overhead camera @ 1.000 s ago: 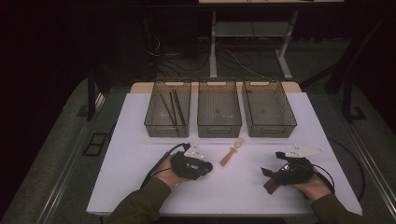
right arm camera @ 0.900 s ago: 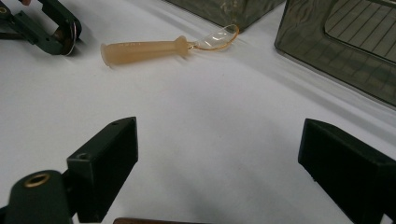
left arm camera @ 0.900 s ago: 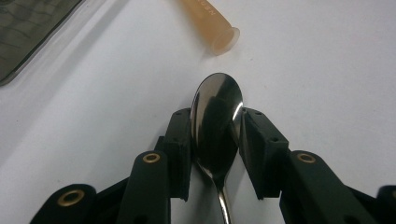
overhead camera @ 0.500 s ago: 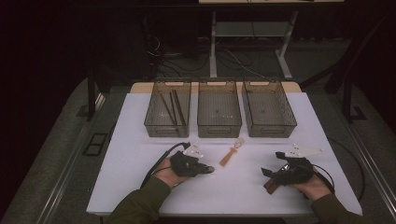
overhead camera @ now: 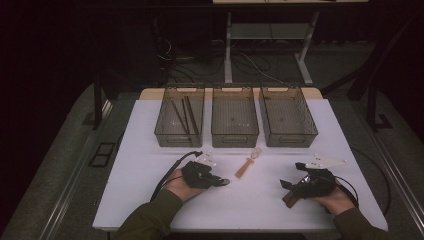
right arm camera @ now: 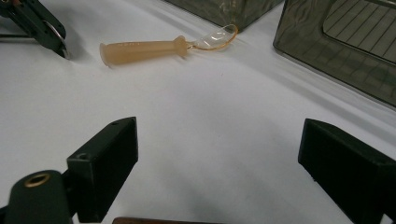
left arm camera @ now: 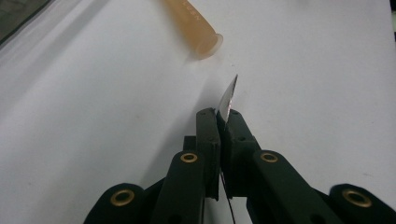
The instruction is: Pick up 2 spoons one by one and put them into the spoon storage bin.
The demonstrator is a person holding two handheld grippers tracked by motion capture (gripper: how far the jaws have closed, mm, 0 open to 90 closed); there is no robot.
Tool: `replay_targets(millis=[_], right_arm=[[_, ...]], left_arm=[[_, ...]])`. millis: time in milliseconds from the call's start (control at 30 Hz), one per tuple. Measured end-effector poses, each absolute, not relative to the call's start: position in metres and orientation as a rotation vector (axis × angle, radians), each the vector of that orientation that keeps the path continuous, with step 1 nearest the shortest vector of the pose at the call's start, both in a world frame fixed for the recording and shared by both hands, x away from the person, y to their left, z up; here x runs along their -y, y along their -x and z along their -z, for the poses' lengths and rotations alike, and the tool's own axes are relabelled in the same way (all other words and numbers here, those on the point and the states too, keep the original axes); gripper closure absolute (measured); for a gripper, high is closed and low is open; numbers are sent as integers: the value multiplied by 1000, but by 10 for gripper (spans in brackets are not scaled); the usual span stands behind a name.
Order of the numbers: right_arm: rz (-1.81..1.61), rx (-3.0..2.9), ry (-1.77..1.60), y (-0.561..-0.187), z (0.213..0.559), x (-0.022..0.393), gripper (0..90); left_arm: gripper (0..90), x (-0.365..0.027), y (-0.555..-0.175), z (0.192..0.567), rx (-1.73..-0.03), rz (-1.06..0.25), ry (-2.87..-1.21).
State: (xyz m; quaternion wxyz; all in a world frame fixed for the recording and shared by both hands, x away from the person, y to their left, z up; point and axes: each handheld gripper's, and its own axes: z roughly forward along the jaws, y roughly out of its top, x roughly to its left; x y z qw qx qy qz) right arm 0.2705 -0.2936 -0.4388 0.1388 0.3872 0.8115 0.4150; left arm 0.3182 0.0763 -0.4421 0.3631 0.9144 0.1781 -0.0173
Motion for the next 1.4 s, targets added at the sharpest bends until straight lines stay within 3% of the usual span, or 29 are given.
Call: replay_targets(millis=[1400], right_arm=[[-1310,-2282,-1122,-259,439,292,117]], left_arm=[[870,-94,-335,406,-534,-52,-2162]])
